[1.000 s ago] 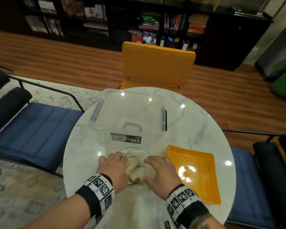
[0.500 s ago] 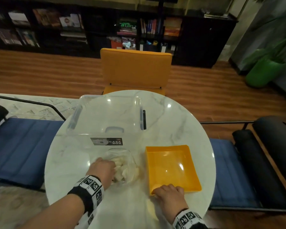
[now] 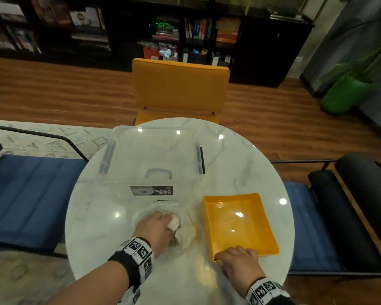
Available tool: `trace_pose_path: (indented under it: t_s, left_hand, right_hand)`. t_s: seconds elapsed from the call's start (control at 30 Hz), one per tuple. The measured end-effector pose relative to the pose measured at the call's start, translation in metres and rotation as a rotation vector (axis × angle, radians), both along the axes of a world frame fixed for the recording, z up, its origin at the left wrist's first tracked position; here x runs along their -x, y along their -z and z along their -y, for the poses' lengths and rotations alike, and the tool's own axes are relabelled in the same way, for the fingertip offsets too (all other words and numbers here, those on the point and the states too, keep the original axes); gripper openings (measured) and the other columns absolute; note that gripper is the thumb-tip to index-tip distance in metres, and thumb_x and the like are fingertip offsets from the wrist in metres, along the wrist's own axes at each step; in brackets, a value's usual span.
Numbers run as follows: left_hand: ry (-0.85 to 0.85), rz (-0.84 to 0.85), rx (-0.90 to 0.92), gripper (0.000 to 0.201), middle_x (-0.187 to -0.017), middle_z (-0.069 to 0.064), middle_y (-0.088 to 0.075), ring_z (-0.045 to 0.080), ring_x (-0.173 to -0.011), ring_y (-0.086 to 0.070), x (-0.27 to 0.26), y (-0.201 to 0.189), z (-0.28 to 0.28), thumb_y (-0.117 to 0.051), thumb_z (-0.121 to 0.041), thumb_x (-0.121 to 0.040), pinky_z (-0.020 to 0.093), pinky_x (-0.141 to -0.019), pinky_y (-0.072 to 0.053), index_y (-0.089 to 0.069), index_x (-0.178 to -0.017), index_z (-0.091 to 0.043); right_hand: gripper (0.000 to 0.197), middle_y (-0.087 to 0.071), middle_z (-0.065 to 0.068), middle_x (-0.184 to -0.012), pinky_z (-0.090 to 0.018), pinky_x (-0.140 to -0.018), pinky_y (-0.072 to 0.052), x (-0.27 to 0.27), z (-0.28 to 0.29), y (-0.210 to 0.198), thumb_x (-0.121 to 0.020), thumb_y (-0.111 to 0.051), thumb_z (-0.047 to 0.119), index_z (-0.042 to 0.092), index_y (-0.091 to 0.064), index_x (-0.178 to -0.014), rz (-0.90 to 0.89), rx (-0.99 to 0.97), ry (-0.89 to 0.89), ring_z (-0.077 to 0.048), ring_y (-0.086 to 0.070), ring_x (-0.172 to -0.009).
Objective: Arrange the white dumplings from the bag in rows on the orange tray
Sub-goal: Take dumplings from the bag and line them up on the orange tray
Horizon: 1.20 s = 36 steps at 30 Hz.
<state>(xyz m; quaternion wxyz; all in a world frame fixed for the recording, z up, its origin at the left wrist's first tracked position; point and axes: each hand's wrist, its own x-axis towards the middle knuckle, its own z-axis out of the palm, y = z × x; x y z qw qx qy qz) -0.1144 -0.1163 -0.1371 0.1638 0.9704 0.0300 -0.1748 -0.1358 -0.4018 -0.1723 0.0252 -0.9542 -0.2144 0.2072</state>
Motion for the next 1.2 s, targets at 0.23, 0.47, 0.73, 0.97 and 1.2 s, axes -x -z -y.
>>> trace_pose_path:
  t_s: [0.23,0.47,0.73,0.97,1.2]
  left_hand:
    - [-0.108,0.111,0.322,0.030,-0.122,-0.002,-0.049,0.013,-0.111,-0.050,0.003,-0.011,-0.018,-0.056,-0.030,-0.094,0.026,-0.104,-0.039,-0.057,-0.122,-0.019]
    - [-0.459,0.160,0.564,0.009,-0.094,-0.004,-0.064,0.015,-0.089,-0.063,0.003,-0.026,-0.021,-0.053,-0.025,-0.096,0.029,-0.072,-0.046,-0.048,-0.105,-0.024]
    - [-0.960,0.168,1.364,0.011,-0.081,0.014,-0.059,0.031,-0.081,-0.062,0.000,-0.056,0.006,-0.052,-0.013,-0.099,0.047,-0.077,-0.055,-0.059,-0.107,-0.015]
    - [-0.880,0.010,1.394,0.015,-0.093,0.008,-0.069,0.023,-0.072,-0.063,0.002,-0.071,0.047,-0.060,-0.023,-0.094,0.030,-0.050,-0.048,-0.061,-0.108,-0.017]
    - [-0.624,0.066,1.098,0.032,-0.082,-0.004,-0.069,0.008,-0.069,-0.065,0.000,-0.066,0.080,-0.079,-0.017,-0.079,0.029,-0.056,-0.054,-0.064,-0.106,-0.023]
  right_hand:
    - [0.019,-0.056,0.032,-0.068,-0.024,-0.062,-0.029,-0.003,-0.004,-0.005,-0.072,-0.043,0.051,0.051,-0.055,-0.087,-0.069,0.004,0.011,0.001,-0.056,-0.062]
    - [0.029,-0.058,0.032,-0.071,-0.024,-0.065,-0.030,-0.009,-0.008,-0.016,-0.070,-0.037,0.058,0.055,-0.057,-0.090,-0.128,0.008,0.005,0.002,-0.061,-0.068]
    - [0.052,-0.054,0.012,-0.131,-0.043,-0.100,-0.023,-0.013,-0.006,-0.029,-0.089,-0.023,0.065,0.046,-0.051,-0.129,-0.281,0.030,-0.033,-0.017,-0.042,-0.127]
    - [0.037,-0.051,0.013,-0.135,-0.043,-0.101,-0.023,-0.016,-0.003,-0.031,-0.097,-0.041,0.055,0.048,-0.049,-0.132,-0.269,-0.018,-0.010,-0.016,-0.040,-0.130]
    - [0.037,-0.060,0.033,-0.107,-0.029,-0.095,-0.040,-0.037,-0.003,-0.074,-0.084,-0.039,0.066,0.050,-0.060,-0.110,-0.030,-0.690,0.204,0.003,-0.056,-0.110]
